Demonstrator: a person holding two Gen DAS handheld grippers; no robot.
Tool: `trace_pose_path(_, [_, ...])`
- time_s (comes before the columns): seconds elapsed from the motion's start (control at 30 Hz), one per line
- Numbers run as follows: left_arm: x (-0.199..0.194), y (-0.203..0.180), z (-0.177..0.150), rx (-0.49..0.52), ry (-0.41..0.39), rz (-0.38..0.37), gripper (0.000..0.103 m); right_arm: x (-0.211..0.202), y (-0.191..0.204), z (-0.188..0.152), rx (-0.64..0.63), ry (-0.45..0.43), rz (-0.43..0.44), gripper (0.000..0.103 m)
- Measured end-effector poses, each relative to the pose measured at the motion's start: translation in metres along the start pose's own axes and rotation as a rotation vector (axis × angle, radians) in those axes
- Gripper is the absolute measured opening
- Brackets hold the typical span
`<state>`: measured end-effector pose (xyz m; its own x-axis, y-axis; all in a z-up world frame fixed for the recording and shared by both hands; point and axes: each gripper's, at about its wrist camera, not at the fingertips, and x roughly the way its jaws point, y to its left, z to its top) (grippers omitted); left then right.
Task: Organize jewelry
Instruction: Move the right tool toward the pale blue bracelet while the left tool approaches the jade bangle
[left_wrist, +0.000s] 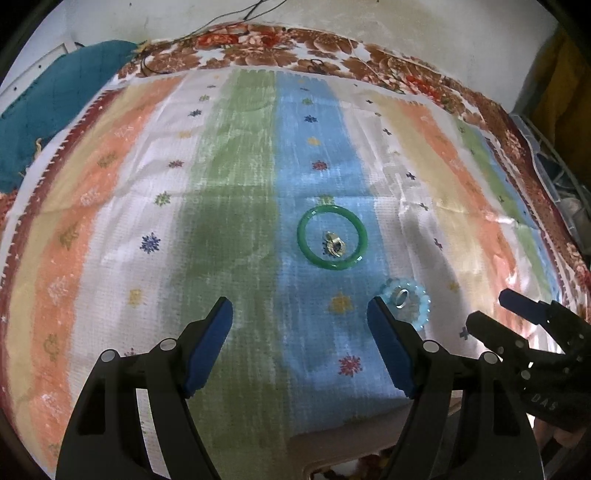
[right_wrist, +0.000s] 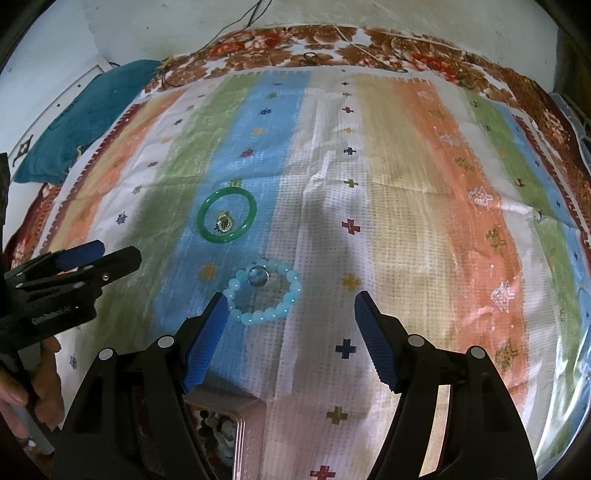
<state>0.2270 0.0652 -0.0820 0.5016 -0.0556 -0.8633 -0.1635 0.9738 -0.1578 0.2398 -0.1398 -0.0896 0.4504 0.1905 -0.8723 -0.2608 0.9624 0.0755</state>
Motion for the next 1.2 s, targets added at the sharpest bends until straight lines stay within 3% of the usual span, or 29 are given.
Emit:
trace_pose_path(0.77, [0.046, 0.000, 0.021, 0.073, 0.028, 0.045, 0.075, 0.033, -0.002, 0.005, -0.026, 0.036, -0.018, 0.071])
trace_pose_path(1.2, [0.069, 0.004, 0.029, 0.066, 0.047, 0.030, 0.075, 0.048, -0.002, 0.008, -0.036, 0.052, -0.016, 0.071])
